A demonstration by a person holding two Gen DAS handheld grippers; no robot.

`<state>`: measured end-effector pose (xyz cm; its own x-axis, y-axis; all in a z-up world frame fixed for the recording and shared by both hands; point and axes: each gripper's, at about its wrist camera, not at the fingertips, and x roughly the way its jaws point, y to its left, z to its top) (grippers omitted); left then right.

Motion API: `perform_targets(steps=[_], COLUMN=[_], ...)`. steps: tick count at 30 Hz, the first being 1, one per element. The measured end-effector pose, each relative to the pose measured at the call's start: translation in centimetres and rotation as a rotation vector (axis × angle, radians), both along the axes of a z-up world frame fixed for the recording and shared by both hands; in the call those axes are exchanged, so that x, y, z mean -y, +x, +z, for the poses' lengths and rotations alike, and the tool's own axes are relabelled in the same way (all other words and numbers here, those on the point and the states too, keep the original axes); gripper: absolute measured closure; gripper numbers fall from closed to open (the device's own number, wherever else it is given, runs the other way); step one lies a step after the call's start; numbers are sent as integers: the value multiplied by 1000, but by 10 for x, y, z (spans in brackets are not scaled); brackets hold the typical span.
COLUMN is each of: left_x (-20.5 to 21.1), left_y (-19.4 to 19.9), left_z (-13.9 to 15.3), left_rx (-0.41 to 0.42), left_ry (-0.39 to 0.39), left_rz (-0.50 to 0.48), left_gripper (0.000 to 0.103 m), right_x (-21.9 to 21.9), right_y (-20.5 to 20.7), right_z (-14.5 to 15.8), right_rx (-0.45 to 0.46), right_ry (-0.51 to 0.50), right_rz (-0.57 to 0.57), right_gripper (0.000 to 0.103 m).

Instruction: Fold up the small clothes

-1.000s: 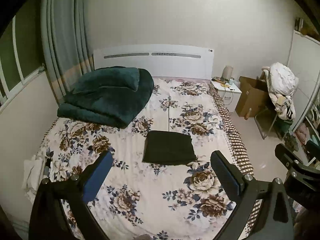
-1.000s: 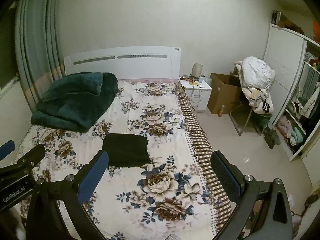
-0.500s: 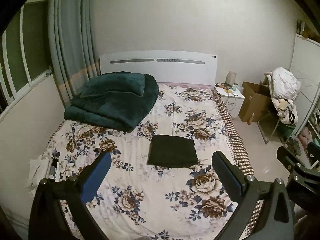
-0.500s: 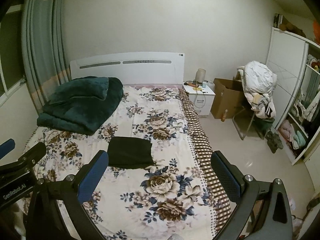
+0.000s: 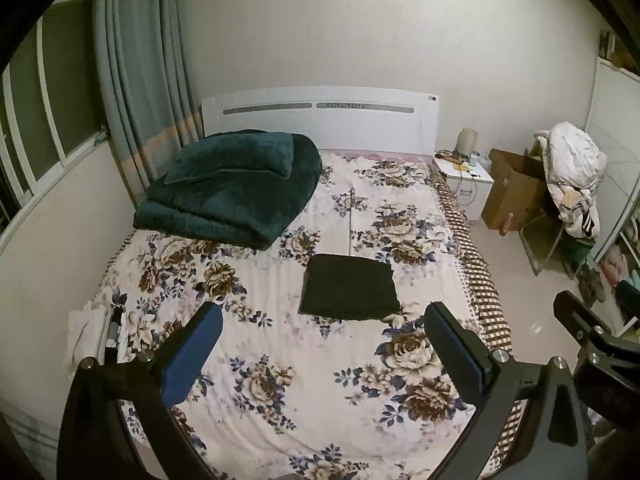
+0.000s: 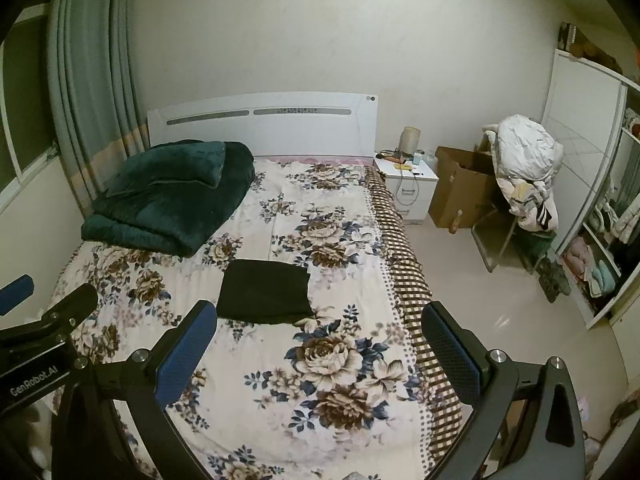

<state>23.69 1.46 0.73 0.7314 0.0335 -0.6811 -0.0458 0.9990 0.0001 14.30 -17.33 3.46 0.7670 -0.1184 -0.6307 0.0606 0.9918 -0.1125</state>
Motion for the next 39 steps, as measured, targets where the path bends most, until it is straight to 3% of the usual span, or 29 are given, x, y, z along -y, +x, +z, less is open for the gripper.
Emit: perform_targets(steps=[39], left_x=[4], left_y=[-3], left_z=[10], left_rx=[19], left_ry=[-12], left_rz=[25], left_gripper=[0], right_x=[3], right_y=[0], right_z=[5], right_rx=[15], right_ry=[22], right_rz=[18], right_gripper=[0])
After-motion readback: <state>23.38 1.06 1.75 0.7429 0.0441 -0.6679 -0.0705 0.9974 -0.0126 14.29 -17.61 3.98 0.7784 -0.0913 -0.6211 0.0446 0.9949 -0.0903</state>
